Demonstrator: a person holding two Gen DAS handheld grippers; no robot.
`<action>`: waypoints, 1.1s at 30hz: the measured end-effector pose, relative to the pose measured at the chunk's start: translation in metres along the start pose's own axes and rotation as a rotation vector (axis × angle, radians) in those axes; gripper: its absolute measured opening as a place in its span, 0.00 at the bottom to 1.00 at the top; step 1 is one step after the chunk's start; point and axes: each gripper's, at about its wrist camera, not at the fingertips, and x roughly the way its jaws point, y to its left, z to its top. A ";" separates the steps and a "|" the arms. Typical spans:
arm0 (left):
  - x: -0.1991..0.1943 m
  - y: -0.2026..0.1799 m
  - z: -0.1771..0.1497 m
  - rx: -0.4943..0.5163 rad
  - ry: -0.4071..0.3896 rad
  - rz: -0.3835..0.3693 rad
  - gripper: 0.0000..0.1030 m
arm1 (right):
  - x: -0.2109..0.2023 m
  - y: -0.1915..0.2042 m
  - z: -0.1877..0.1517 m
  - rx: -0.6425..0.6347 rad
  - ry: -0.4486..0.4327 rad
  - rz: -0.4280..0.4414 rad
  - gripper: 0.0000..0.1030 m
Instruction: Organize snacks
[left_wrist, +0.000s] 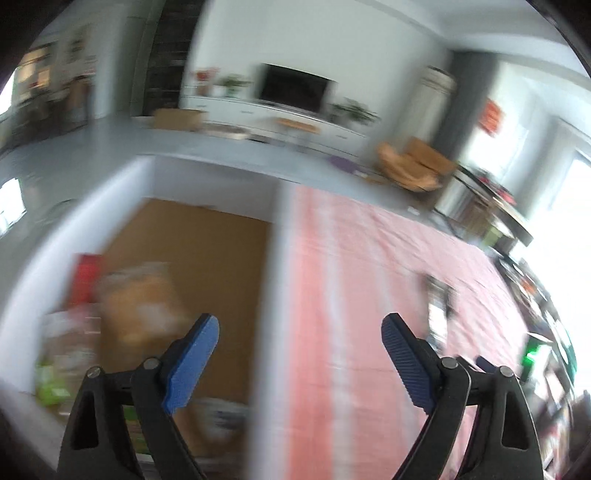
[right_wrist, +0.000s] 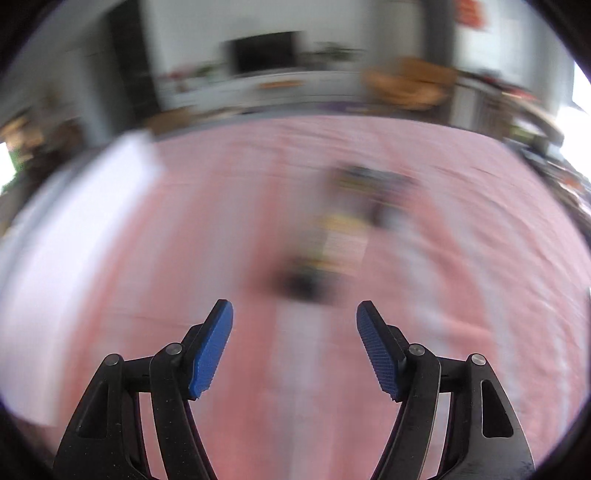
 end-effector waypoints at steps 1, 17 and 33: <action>0.010 -0.022 -0.005 0.041 0.028 -0.045 0.93 | 0.003 -0.017 -0.005 0.030 -0.007 -0.047 0.71; 0.182 -0.105 -0.067 0.271 0.187 0.071 0.94 | 0.002 -0.084 -0.030 0.267 0.000 -0.137 0.74; 0.203 -0.108 -0.076 0.314 0.223 0.116 1.00 | 0.001 -0.068 -0.036 0.189 0.046 -0.172 0.84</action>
